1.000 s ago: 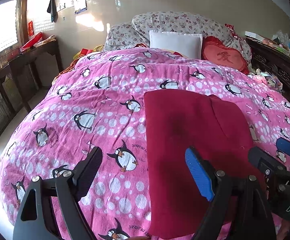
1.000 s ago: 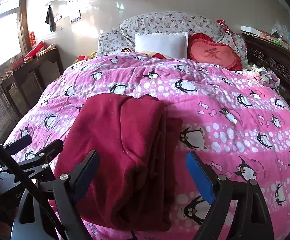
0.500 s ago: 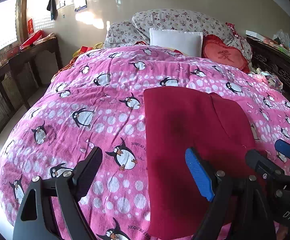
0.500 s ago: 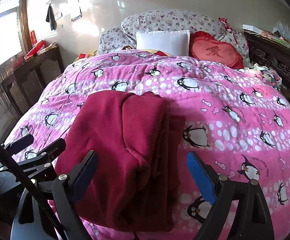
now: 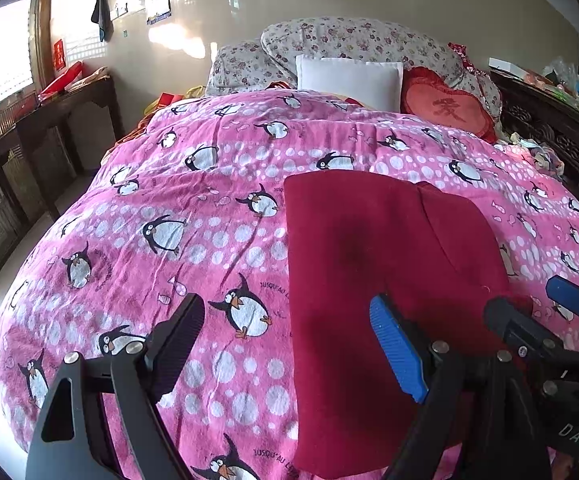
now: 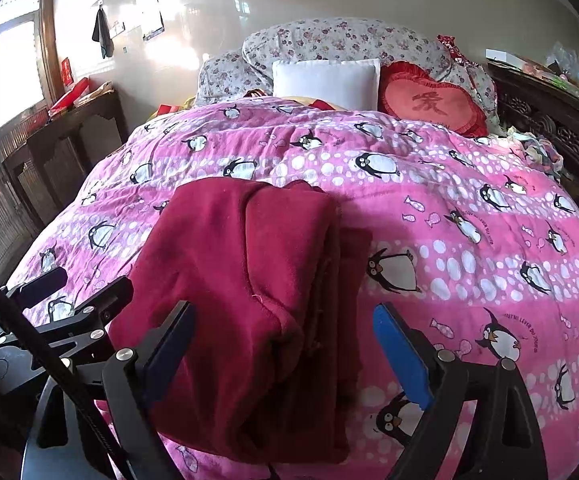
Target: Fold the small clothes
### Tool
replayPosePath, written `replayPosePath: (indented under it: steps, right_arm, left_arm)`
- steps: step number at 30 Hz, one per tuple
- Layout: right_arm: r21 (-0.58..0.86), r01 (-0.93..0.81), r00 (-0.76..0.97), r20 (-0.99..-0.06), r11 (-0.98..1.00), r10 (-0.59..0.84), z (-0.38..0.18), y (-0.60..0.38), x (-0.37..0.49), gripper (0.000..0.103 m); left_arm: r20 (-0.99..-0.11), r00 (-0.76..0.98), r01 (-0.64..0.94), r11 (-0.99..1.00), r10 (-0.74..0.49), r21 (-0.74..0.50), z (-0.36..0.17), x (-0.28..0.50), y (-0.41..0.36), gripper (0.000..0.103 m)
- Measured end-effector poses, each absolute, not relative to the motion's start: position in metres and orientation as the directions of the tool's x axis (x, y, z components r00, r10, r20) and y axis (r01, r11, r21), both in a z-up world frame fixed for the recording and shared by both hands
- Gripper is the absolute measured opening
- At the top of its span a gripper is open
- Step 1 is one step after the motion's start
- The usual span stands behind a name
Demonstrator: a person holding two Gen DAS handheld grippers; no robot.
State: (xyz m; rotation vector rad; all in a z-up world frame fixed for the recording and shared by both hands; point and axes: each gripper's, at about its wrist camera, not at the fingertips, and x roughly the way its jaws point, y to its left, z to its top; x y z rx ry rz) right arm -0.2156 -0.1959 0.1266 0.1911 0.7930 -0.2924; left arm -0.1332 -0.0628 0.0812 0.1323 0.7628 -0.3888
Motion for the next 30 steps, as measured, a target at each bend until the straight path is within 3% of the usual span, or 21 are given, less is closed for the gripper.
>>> replayPosePath:
  steps: [30]
  right_arm:
    - [0.059,0.332,0.655,-0.733,0.942,-0.184,0.1226,-0.1948,-0.2139,0.094]
  left_arm:
    - [-0.699,0.653,0.391,0.920,-0.292,-0.020,0.0793,-0.1335,-0.0647,0.084]
